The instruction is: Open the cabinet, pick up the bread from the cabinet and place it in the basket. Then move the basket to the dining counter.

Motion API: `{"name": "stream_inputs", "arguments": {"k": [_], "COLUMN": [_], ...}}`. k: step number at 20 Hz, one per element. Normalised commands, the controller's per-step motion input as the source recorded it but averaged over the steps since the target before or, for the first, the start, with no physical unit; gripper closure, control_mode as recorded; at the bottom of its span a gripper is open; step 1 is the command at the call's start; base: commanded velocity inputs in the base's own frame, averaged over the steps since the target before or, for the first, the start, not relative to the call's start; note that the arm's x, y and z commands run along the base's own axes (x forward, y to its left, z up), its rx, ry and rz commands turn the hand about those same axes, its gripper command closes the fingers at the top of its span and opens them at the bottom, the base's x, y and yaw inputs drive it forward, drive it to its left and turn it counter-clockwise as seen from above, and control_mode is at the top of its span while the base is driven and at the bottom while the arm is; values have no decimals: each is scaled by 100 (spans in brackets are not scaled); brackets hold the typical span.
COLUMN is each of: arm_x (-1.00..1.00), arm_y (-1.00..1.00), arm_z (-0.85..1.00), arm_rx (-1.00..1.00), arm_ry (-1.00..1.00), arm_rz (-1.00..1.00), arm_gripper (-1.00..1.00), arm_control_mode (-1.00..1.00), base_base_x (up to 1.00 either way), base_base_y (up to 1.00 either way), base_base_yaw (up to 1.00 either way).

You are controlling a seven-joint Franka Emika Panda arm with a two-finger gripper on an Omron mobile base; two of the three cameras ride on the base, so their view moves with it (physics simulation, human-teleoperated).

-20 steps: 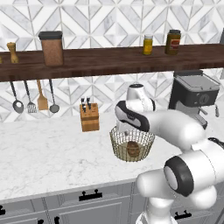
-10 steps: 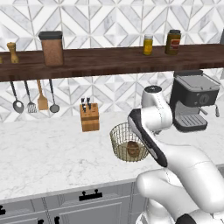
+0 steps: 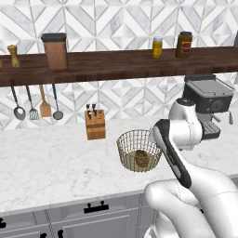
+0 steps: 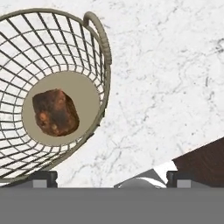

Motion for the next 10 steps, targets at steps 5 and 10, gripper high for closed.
{"name": "stream_inputs", "arguments": {"k": [5,10], "arm_x": [45,50], "arm_y": [0,0], "arm_z": [0,-10], "arm_rx": [6,0], "arm_ry": [10,7], "arm_rz": [0,0], "arm_gripper": [-100,-100], "arm_control_mode": [-100,-100], "base_base_x": [0,0], "base_base_y": [0,0], "base_base_yaw": [0,0]}}
